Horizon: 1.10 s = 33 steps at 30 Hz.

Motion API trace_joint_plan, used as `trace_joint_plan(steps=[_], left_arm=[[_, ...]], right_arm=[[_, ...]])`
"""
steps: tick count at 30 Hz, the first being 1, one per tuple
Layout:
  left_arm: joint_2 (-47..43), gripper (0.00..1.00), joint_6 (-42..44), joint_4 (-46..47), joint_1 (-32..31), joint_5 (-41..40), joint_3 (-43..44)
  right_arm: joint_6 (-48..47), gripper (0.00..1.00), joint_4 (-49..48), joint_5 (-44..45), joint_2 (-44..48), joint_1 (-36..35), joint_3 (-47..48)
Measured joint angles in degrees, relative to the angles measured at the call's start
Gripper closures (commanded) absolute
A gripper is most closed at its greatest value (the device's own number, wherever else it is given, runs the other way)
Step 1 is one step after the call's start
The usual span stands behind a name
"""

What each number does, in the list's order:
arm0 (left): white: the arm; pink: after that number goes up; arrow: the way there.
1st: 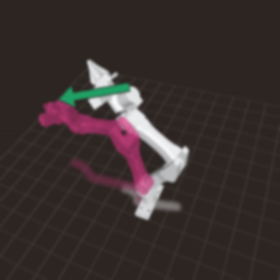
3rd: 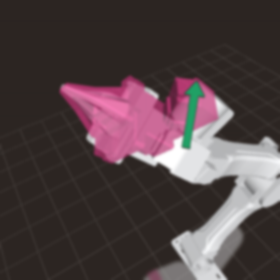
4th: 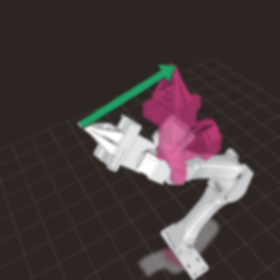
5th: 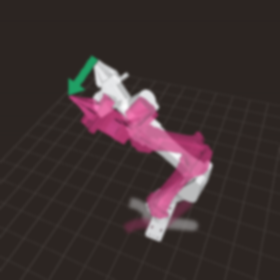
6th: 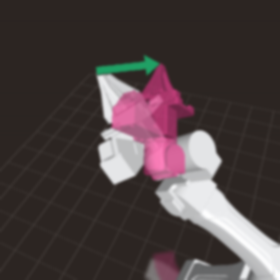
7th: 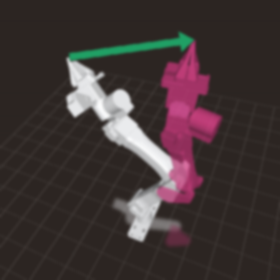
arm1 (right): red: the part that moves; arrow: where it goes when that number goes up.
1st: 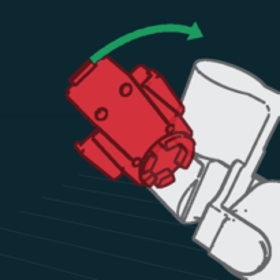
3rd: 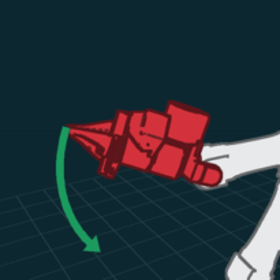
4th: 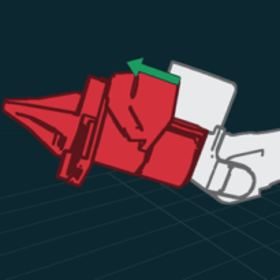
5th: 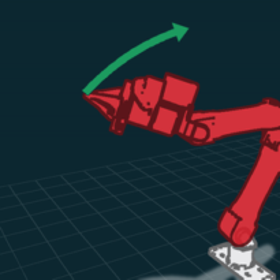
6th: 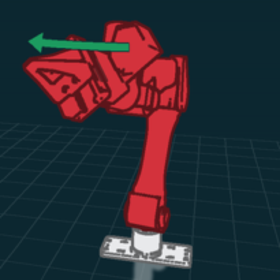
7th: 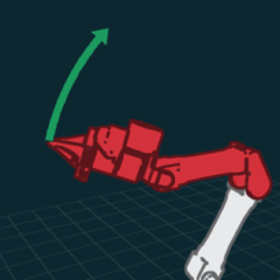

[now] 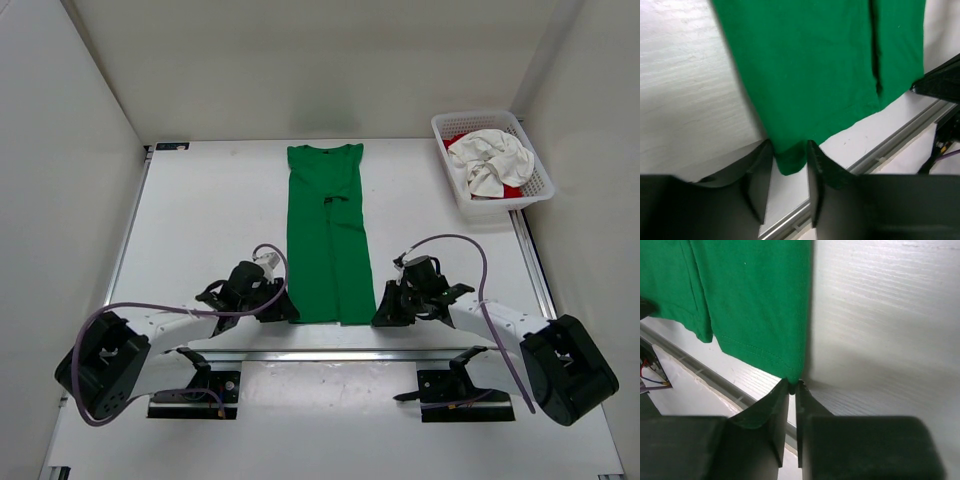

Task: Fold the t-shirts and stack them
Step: Grab the bottom of the folded rectangular tshirt with both arms

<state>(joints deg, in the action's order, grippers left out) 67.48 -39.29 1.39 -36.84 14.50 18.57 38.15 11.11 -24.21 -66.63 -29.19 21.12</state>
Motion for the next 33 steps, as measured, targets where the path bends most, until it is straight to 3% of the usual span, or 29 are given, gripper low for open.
trace_joint_plan(steps=[3,5,7,13,18,23,29,33], left_arm=[[1.5,0.77,-0.9,0.9,-1.2,0.4,0.0],[2.0,0.9,-1.0,0.8,-1.9,0.5,0.0],[1.4,0.94,-1.0,0.6,-1.9,0.5,-0.4],[-3.9,1.0,-0.9,-2.8,-1.2,0.4,-2.7],[-12.5,1.0,-3.7,-6.1,-3.2,1.9,-7.1],[-21.4,1.0,-6.5,-12.1,2.1,7.0,-6.2],[-6.8,1.0,-1.9,-13.1,7.6,6.8,14.0],[3.8,1.0,0.5,-10.0,10.4,5.7,22.1]], right_arm=[[0.2,1.0,0.0,0.1,0.0,0.0,-0.1],[0.2,1.0,0.0,0.2,0.2,0.0,-0.2],[0.2,1.0,0.1,0.5,0.8,0.0,-0.3],[2.2,1.0,0.1,1.5,5.2,-3.2,-3.0],[7.5,1.0,2.1,3.5,11.1,-11.9,-6.1],[6.9,1.0,8.3,4.2,13.0,-8.9,-2.4],[-2.1,1.0,10.8,3.9,2.6,1.4,15.2],[-7.1,1.0,8.9,3.2,-7.9,6.2,26.6]])
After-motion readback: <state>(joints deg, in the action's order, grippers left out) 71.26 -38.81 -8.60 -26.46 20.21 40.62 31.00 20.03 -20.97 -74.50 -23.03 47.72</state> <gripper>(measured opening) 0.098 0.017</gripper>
